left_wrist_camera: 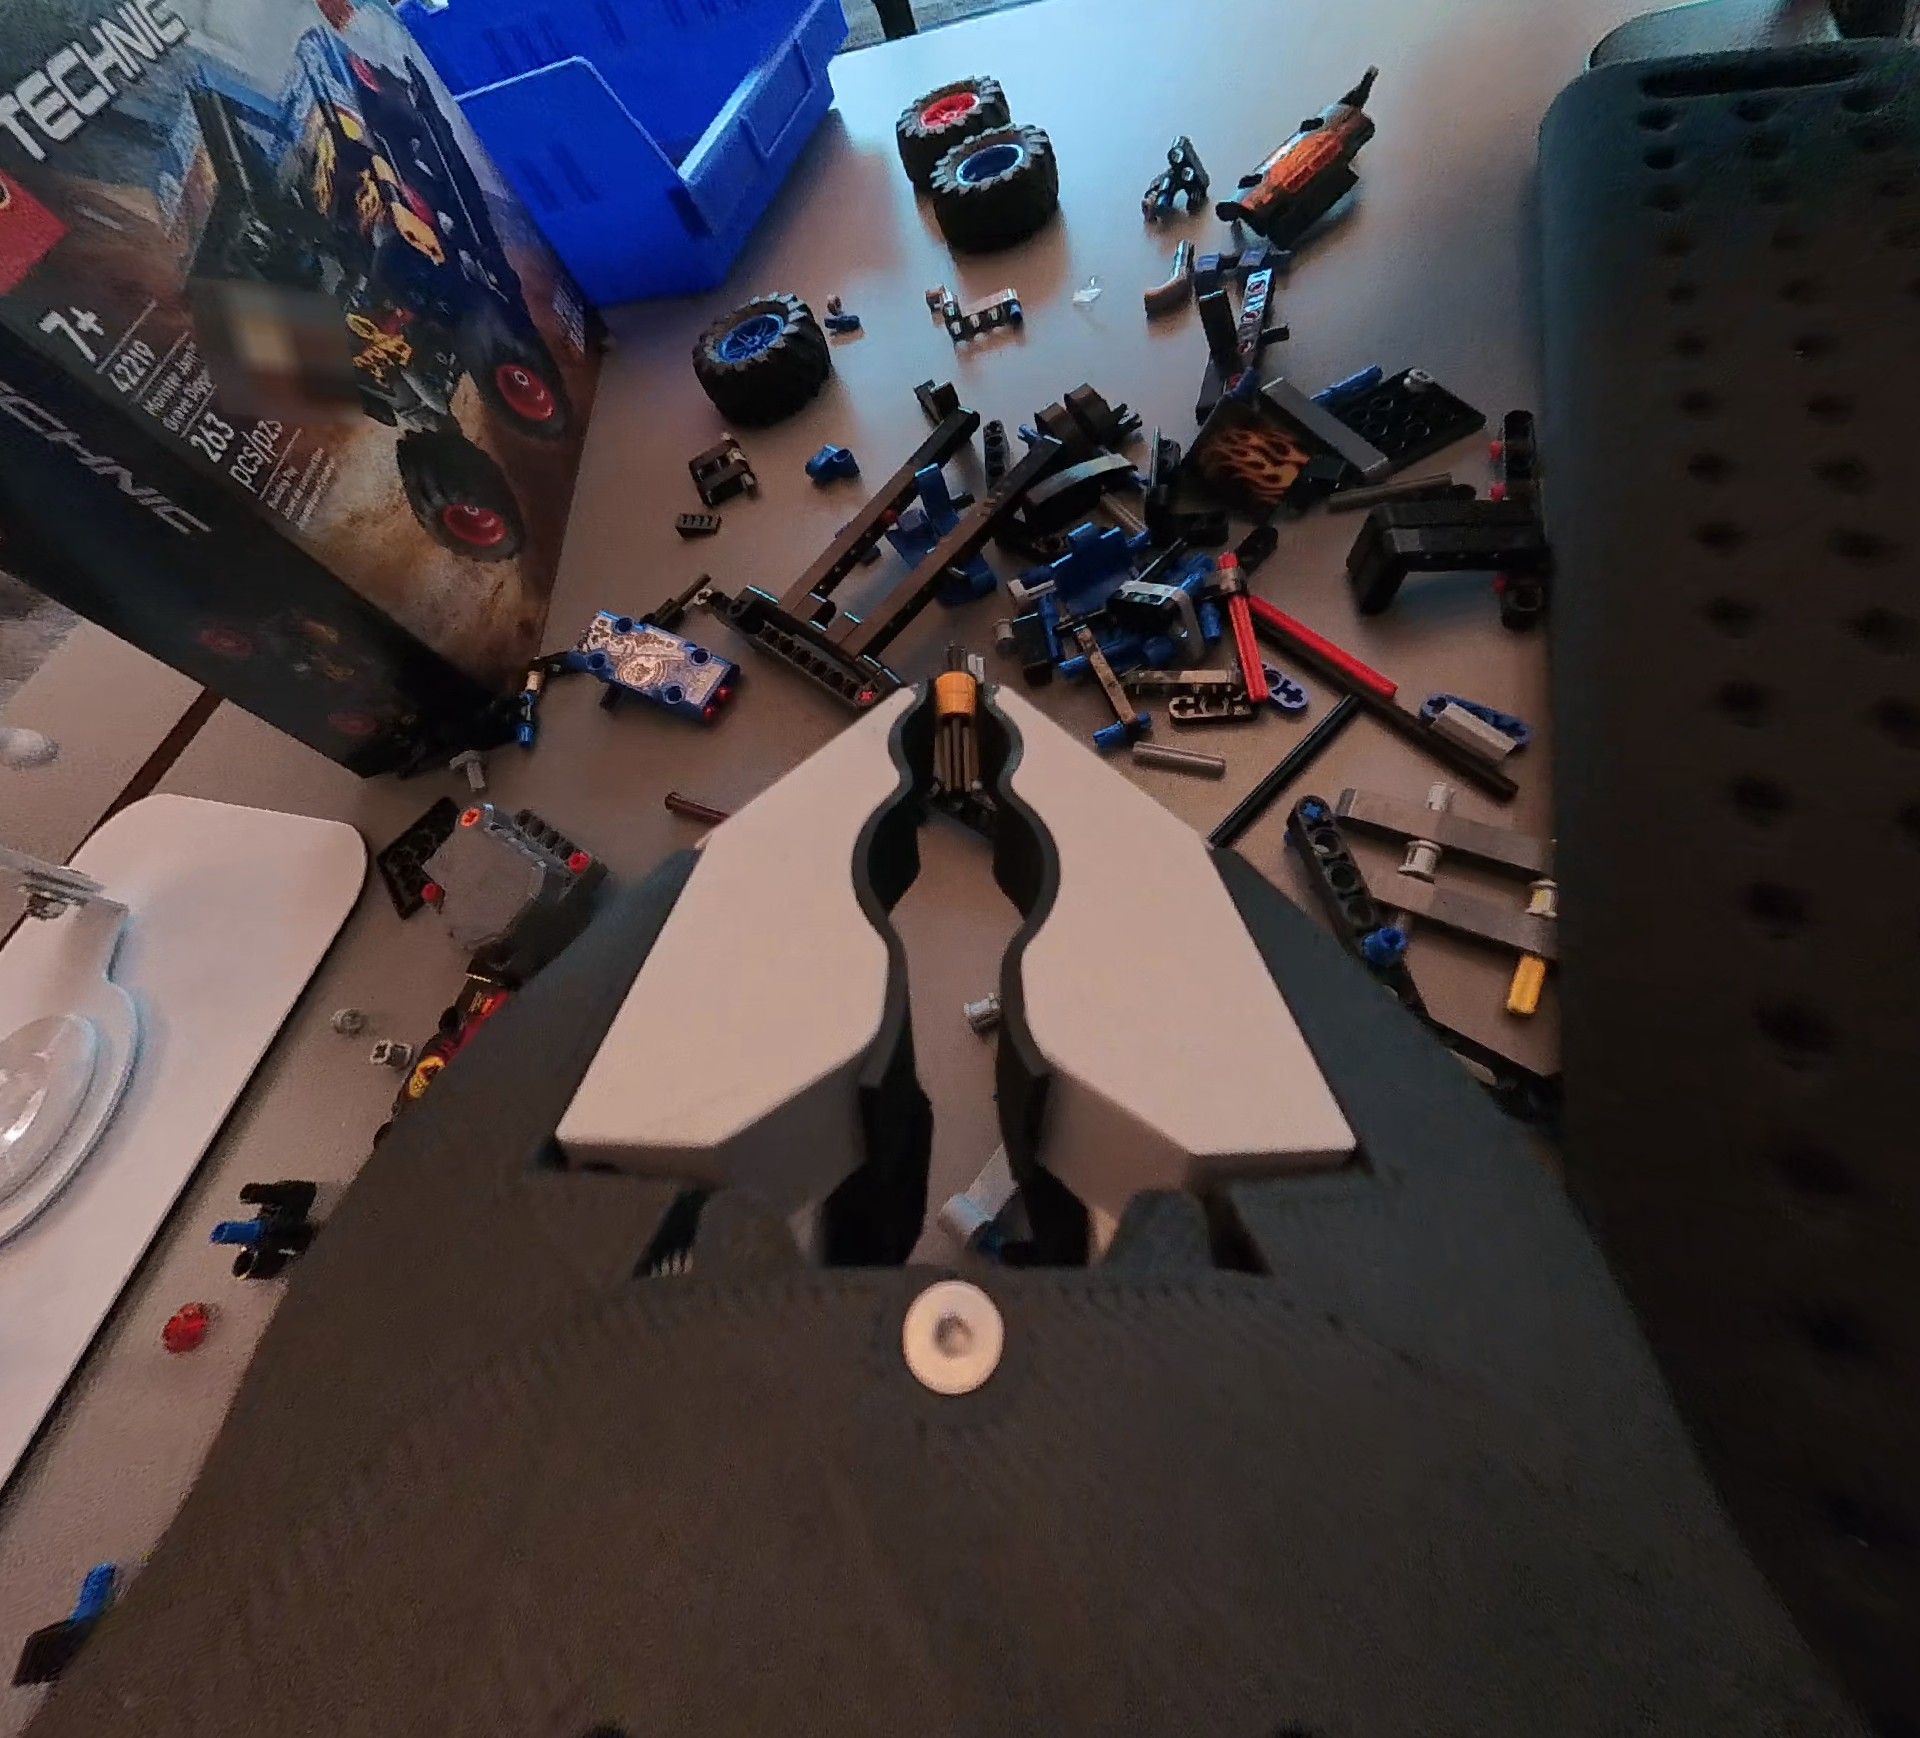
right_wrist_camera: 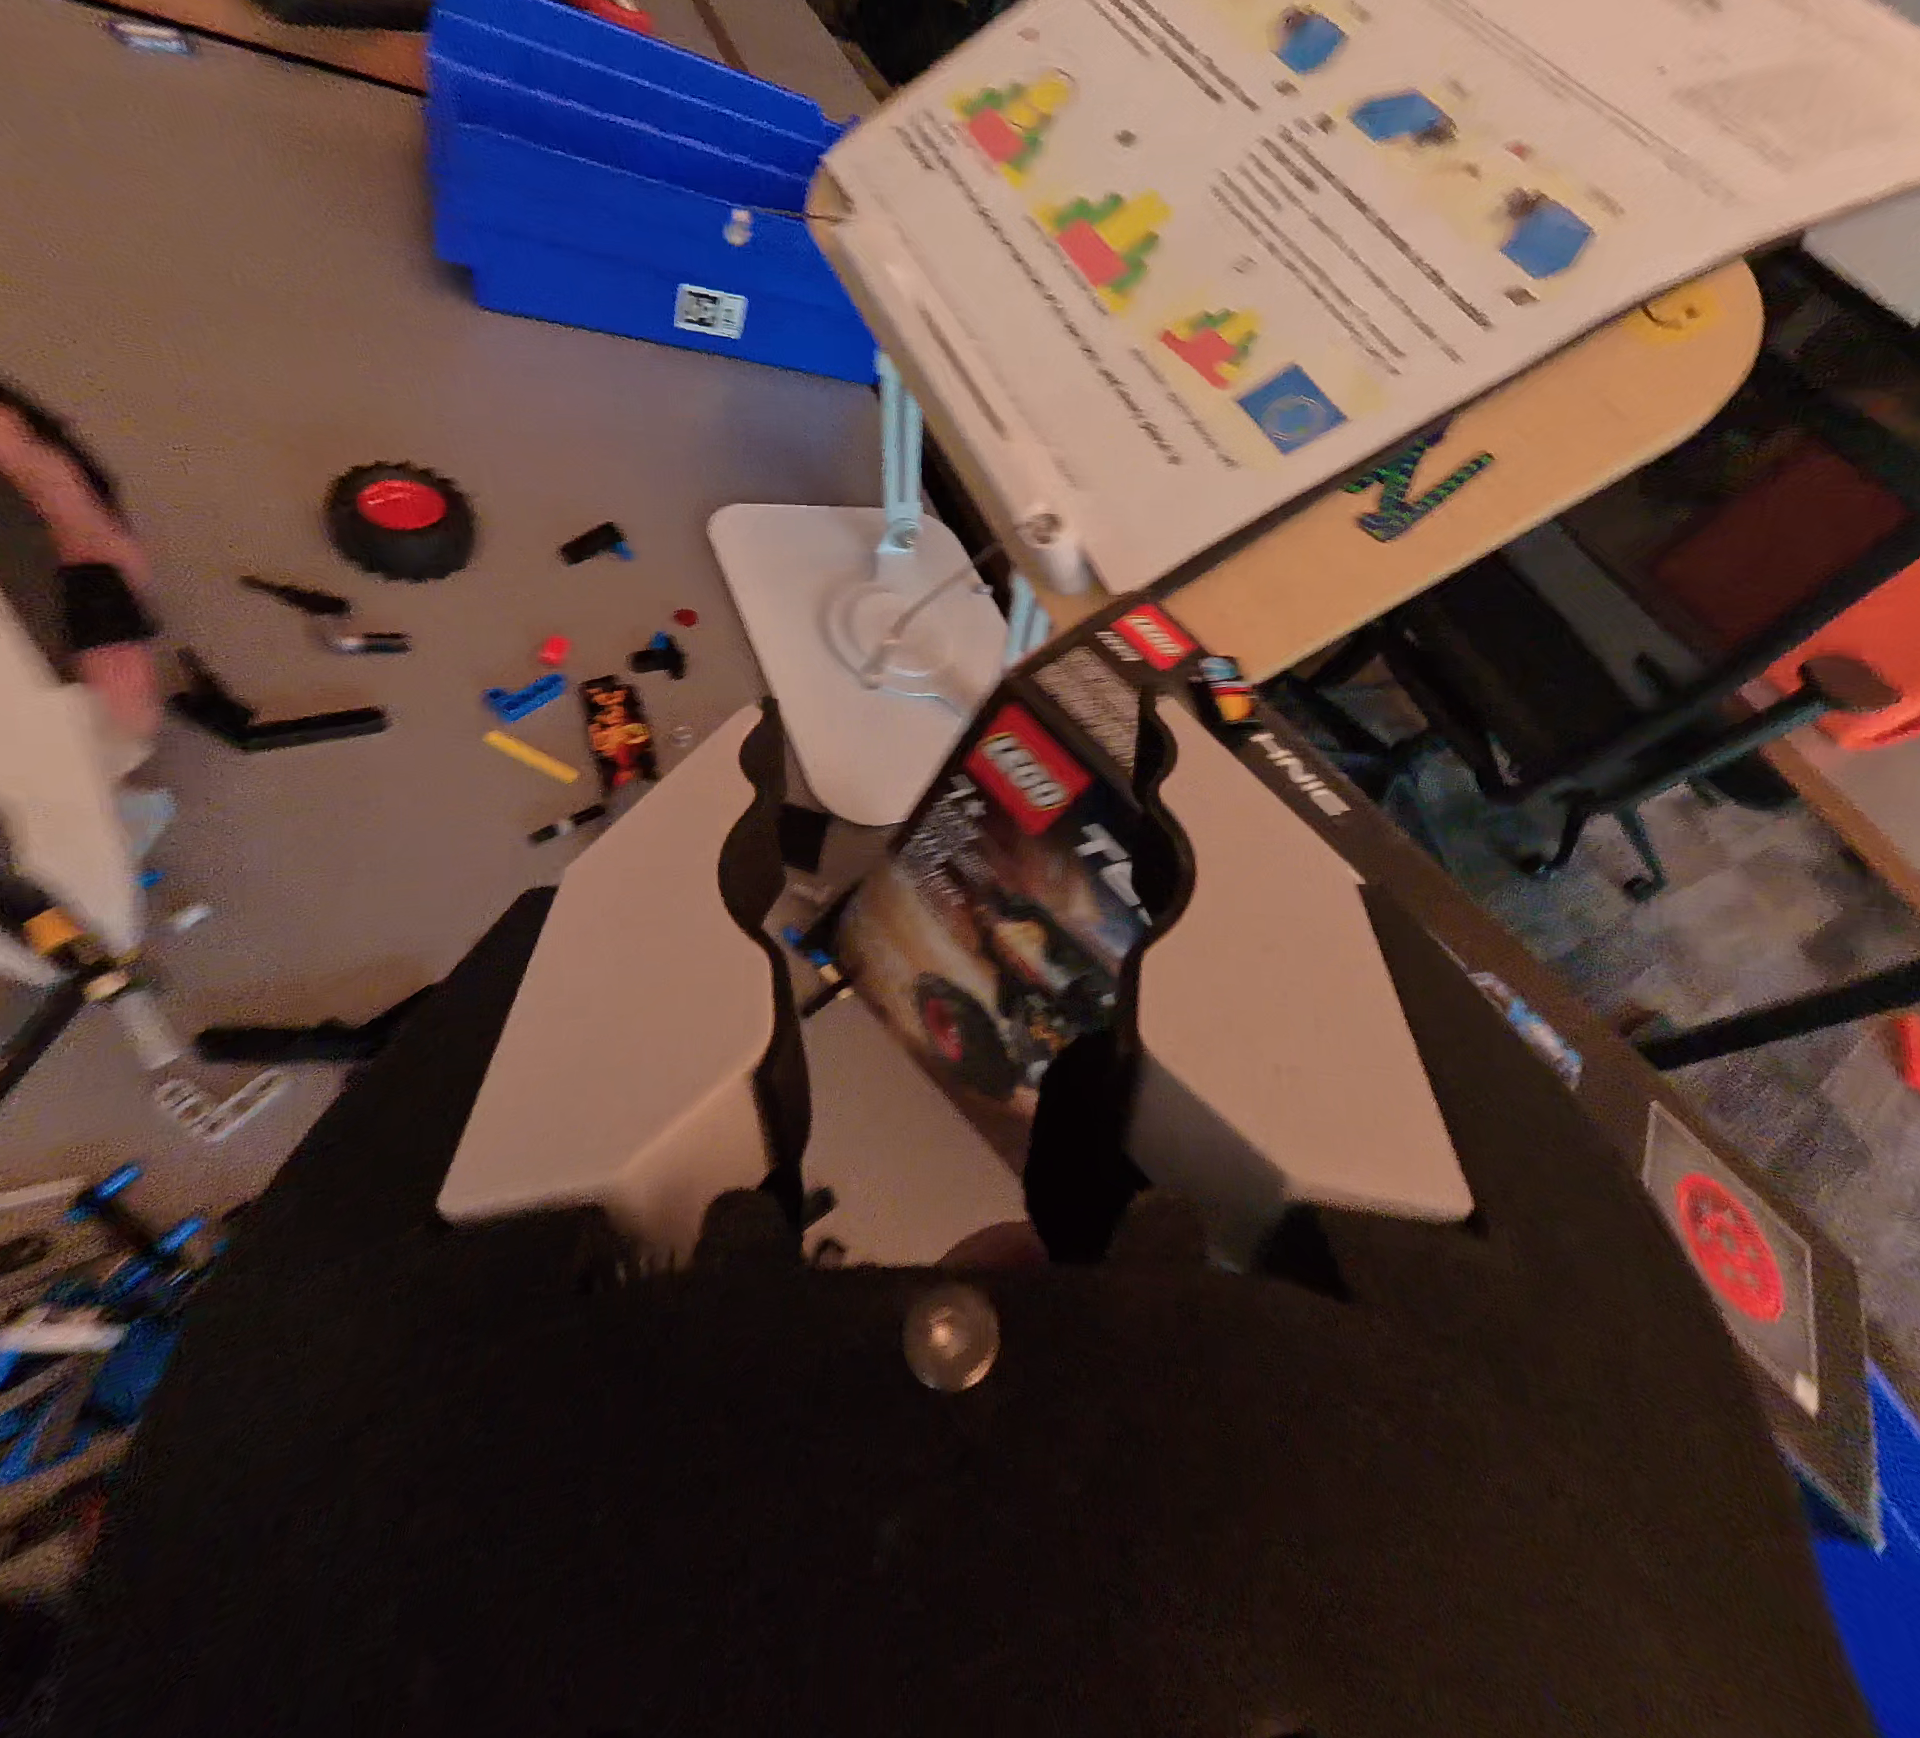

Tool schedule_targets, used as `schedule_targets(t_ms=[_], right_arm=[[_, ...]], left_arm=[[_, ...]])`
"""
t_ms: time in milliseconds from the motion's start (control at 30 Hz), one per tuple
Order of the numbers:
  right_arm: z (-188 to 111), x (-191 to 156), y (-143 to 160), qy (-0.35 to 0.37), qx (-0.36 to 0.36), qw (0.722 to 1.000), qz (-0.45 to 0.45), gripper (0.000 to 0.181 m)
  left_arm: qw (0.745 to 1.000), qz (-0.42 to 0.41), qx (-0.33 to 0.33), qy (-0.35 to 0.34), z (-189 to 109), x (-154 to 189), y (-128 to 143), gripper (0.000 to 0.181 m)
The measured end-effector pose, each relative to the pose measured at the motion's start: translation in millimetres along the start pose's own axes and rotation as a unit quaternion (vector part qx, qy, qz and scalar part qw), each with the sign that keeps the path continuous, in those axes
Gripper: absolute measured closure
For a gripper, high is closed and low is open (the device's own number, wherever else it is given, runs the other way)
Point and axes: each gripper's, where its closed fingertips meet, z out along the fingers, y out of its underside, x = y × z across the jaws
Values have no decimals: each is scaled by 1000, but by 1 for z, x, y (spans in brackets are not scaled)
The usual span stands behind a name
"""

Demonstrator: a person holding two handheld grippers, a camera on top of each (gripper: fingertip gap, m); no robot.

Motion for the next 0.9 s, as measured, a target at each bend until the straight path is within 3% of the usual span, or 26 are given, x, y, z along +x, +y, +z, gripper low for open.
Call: schedule_targets(t_ms=[133,267,367,467,667,800,900], right_arm=[[42,44,12,-35,-44,997,44,88],[70,48,32,-82,-91,991,54,86],[67,39,27,-105,-91,989,40,113],[58,24,28,-113,-98,989,-6,124],[26,-21,16,-144,-87,985,-38,135],[4,-96,7,-193,-60,977,-69,137],[-8,-161,19,-248,-58,963,-85,144]], left_arm=[[1000,-10,8,-4,-1,-4,0,176],[1000,-13,11,-7,-4,-6,1,176],[1000,-6,6,-9,-3,-6,2,176],[1000,-6,7,-11,-4,-7,1,176],[999,-11,27,-20,-9,-10,-7,176],[998,-9,47,-28,-13,-12,-16,177],[998,-3,55,-34,-15,-12,-21,176]])
